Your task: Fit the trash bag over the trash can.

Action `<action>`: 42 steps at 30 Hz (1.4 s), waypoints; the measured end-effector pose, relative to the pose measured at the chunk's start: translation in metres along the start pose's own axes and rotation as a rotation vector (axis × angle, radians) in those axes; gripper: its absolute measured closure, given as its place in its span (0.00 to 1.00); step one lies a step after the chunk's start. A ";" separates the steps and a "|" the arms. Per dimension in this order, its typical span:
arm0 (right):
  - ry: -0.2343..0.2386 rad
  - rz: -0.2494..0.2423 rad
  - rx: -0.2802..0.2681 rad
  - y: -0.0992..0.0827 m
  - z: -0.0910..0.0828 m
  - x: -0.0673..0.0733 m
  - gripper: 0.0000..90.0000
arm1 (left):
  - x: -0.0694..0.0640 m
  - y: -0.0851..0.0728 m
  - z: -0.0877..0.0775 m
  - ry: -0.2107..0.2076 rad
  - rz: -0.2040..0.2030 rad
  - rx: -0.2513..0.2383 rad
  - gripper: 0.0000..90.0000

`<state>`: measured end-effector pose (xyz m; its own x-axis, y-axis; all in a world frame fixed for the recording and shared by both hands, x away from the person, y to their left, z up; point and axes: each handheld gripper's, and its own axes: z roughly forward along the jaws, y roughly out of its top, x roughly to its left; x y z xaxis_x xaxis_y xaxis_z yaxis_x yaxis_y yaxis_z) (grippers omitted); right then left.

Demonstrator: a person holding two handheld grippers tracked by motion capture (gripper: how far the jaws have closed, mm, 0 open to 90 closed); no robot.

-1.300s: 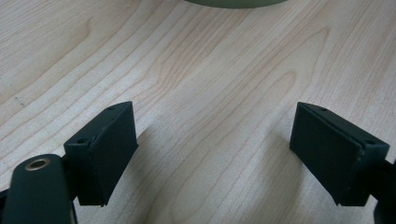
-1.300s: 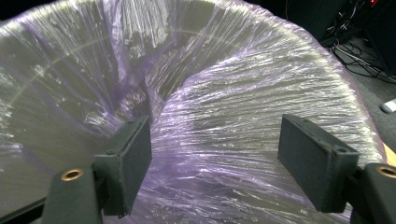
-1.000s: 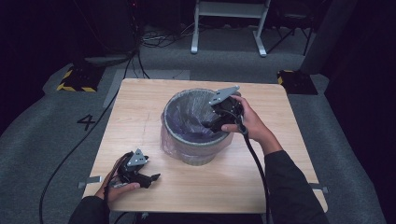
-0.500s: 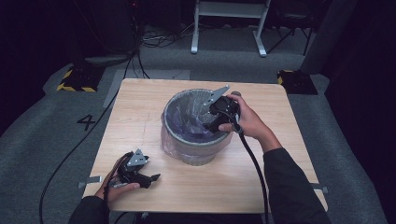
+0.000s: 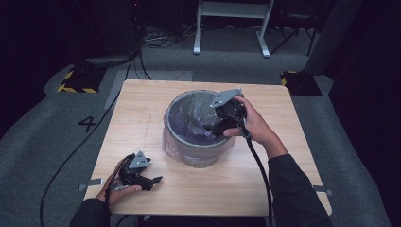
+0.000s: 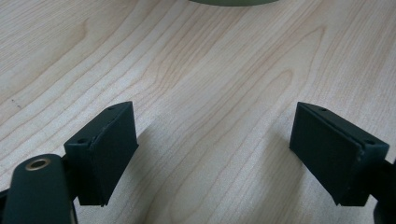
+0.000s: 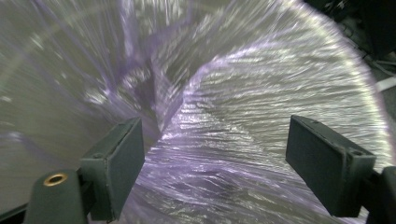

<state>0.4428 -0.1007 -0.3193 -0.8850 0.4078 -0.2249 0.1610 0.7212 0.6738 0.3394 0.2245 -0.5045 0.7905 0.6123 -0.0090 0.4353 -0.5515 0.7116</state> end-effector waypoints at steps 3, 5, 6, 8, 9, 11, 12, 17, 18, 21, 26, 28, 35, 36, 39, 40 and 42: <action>0.001 0.018 -0.030 -0.003 -0.008 0.002 0.22 | 0.000 0.000 0.000 0.000 0.000 0.000 0.16; -0.035 0.021 -0.034 -0.006 -0.014 0.002 0.22 | 0.000 0.000 0.000 -0.001 0.000 0.001 0.16; -0.055 0.019 -0.041 -0.008 -0.019 0.002 0.22 | 0.000 0.000 0.000 -0.002 0.001 0.000 0.16; -0.049 0.025 -0.072 -0.013 -0.029 0.001 0.22 | 0.000 0.000 0.000 -0.003 0.002 0.001 0.16; -0.056 0.018 -0.076 -0.016 -0.035 0.002 0.22 | 0.000 0.000 0.000 -0.003 0.002 0.001 0.16; -0.073 0.018 -0.088 -0.021 -0.042 0.003 0.22 | 0.000 0.000 0.000 -0.003 0.002 0.000 0.16; -0.071 0.026 -0.097 -0.024 -0.047 0.003 0.22 | 0.000 0.000 0.000 -0.003 0.002 0.001 0.16; -0.086 0.049 -0.142 -0.042 -0.069 0.006 0.22 | 0.000 0.000 0.000 -0.003 0.002 0.000 0.16; -0.089 0.051 -0.145 -0.046 -0.072 0.008 0.22 | 0.000 0.000 0.000 -0.003 0.002 0.000 0.16; -0.109 0.054 -0.146 -0.061 -0.078 0.013 0.22 | 0.000 0.000 0.000 -0.003 0.002 0.000 0.16; -0.140 0.053 -0.118 -0.087 -0.080 0.021 0.22 | 0.000 0.000 0.000 -0.003 0.002 0.001 0.16; -0.140 0.056 -0.113 -0.096 -0.078 0.024 0.21 | 0.000 0.000 0.000 -0.004 0.004 0.001 0.16; -0.162 0.074 -0.077 -0.124 -0.072 0.030 0.20 | 0.000 0.001 0.001 -0.005 0.003 0.000 0.16; -0.168 0.080 -0.070 -0.128 -0.071 0.031 0.20 | 0.000 0.001 0.001 -0.005 0.003 0.000 0.16; -0.175 0.088 -0.047 -0.143 -0.066 0.035 0.20 | 0.000 0.001 0.001 -0.005 0.002 0.000 0.16; -0.179 0.094 -0.035 -0.150 -0.062 0.036 0.20 | 0.000 0.001 0.001 -0.005 0.002 0.000 0.16; -0.179 0.105 -0.010 -0.160 -0.055 0.038 0.20 | 0.000 0.001 0.001 -0.005 0.002 0.000 0.16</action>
<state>0.3597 -0.2316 -0.3970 -0.7718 0.5739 -0.2738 0.2430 0.6641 0.7070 0.3402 0.2241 -0.5045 0.7936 0.6083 -0.0107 0.4335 -0.5531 0.7114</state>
